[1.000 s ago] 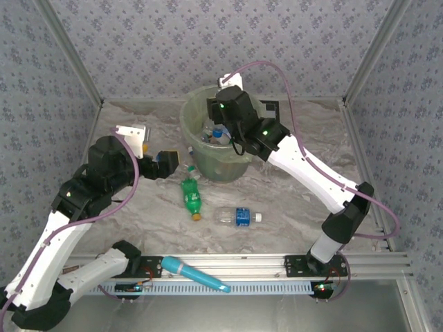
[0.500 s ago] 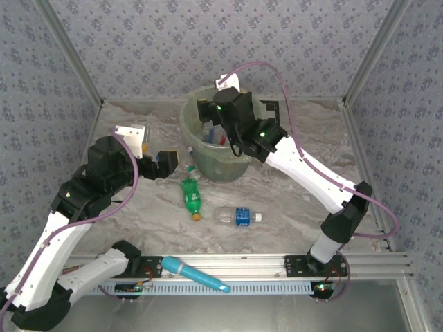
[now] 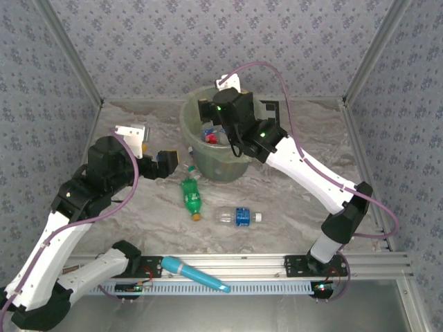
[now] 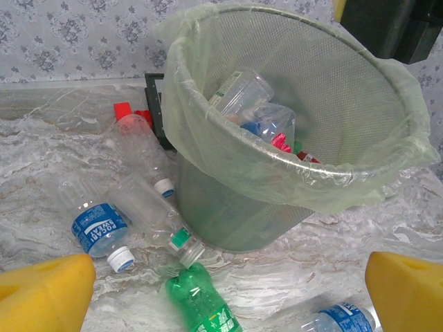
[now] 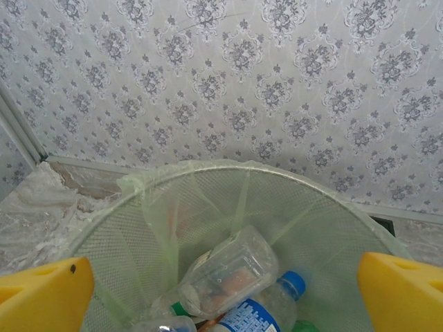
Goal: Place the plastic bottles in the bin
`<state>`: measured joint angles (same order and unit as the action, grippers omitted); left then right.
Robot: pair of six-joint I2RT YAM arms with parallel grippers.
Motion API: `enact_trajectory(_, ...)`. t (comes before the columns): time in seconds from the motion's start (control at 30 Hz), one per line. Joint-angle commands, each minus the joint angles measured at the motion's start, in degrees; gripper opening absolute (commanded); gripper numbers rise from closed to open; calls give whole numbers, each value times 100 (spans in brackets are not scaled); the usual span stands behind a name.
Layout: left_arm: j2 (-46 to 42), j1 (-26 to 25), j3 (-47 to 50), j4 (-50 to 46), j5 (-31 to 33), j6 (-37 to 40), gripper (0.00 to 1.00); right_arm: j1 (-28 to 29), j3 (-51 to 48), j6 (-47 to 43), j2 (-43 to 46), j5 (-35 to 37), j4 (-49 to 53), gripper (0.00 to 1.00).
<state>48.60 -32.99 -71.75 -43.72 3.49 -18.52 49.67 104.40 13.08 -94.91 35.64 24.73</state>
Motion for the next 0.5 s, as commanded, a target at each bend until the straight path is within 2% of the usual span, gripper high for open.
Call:
enact_trajectory(0.0,60,30,-112,61,-64,24,100,47,-47,158,436,184,233,100)
enact_trajectory(0.3,207,34,-43,112,127,-101,100,548,-696,-257,1149,137,1304,100)
enact_trajectory(0.47,177,76,126,26,598,-445,100,1007,-1055,-756,1402,28,1900,100)
